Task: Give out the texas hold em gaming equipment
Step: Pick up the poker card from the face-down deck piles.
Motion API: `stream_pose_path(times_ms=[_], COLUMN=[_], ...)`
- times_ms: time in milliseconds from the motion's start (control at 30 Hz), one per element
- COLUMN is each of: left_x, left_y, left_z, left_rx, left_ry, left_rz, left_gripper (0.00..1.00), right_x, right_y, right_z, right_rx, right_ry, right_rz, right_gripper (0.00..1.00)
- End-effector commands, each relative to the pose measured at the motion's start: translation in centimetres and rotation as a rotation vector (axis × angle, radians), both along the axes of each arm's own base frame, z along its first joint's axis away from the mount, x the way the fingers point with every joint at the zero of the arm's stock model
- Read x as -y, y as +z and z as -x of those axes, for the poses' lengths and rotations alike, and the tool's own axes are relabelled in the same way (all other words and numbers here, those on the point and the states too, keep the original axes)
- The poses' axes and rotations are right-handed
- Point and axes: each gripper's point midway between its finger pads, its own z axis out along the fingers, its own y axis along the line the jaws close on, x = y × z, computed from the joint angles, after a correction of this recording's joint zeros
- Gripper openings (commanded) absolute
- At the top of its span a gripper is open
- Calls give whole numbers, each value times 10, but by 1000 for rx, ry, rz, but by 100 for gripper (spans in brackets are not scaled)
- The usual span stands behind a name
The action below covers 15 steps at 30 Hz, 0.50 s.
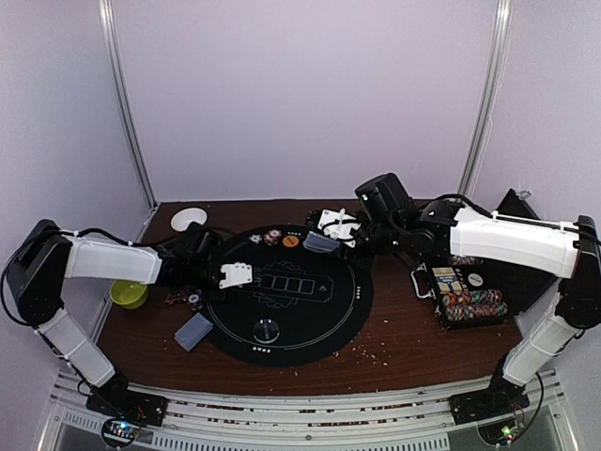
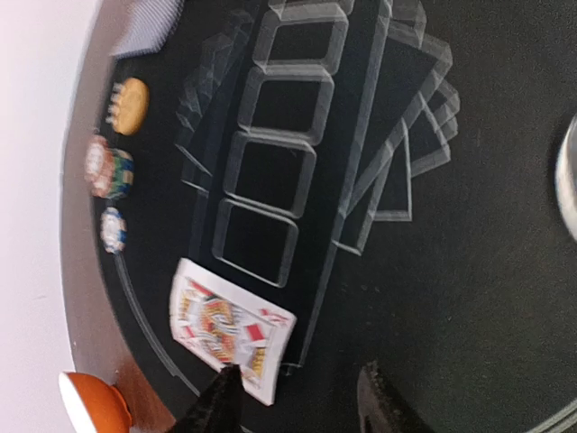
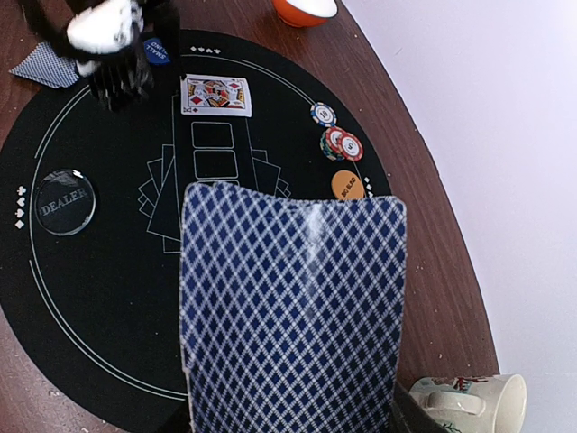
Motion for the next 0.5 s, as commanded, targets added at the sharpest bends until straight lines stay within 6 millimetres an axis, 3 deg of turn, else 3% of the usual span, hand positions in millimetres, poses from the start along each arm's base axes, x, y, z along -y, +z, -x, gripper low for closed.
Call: stream_pose_path(times_ms=[0, 133, 233, 367, 467], left_x=[41, 71, 93, 121, 132], left_y=[110, 185, 221, 228, 226], left_z=[-1, 0, 1, 10, 13], left_rx=[8, -138, -383, -725, -816], left_ry=[29, 76, 85, 75, 53], left_rz=[380, 717, 968, 1102, 1130], left_gripper=[57, 74, 81, 97, 96], right_x=[3, -2, -7, -12, -14], right_y=[13, 14, 14, 16, 16], right_z=[-1, -1, -2, 0, 1], right_rx=[18, 15, 12, 14, 14], right_ry=[-7, 6, 14, 27, 36], right_rz=[-27, -35, -35, -41, -44], right_gripper=[47, 47, 48, 48, 47])
